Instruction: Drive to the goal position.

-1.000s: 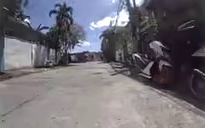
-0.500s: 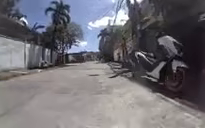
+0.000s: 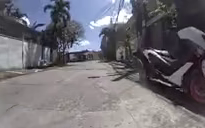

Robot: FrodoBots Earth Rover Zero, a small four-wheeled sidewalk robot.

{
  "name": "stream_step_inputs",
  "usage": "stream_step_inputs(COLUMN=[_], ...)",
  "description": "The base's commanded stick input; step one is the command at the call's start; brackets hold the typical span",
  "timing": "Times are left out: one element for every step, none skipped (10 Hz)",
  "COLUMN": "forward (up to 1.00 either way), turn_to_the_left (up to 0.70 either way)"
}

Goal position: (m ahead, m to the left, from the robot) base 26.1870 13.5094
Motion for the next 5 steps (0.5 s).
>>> stream_step_inputs(forward=[1.00,1.00,1.00,1.00,1.00], turn_to_the_left=[0.01,0.00,0.00,0.03,0.05])
